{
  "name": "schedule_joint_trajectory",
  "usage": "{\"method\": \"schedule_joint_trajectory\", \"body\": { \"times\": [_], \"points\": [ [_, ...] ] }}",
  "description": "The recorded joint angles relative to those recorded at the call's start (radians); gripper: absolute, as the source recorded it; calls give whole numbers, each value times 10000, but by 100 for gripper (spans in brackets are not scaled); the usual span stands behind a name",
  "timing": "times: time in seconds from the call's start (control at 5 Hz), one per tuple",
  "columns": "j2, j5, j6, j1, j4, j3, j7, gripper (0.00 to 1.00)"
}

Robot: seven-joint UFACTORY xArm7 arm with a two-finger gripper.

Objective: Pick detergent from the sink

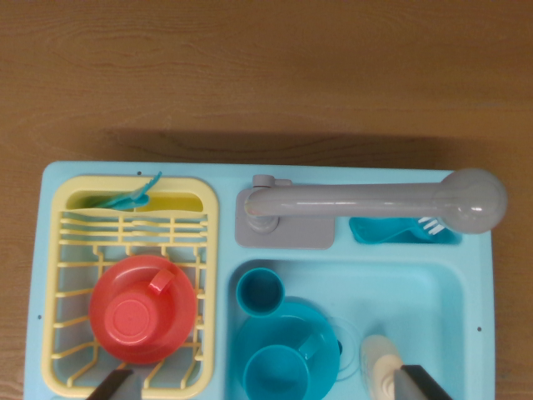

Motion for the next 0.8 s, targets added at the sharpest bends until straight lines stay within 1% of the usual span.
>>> {"method": "schedule_joint_trajectory", "body": {
  "times": [0.2,0.4,0.6,0.8],
  "points": [
    [23,38,-213,-20,-206,-41,-125,0],
    [23,38,-213,-20,-206,-41,-125,0],
    [51,83,-461,-42,-445,-88,-270,0],
    [51,83,-461,-42,-445,-88,-270,0]
  ]
}}
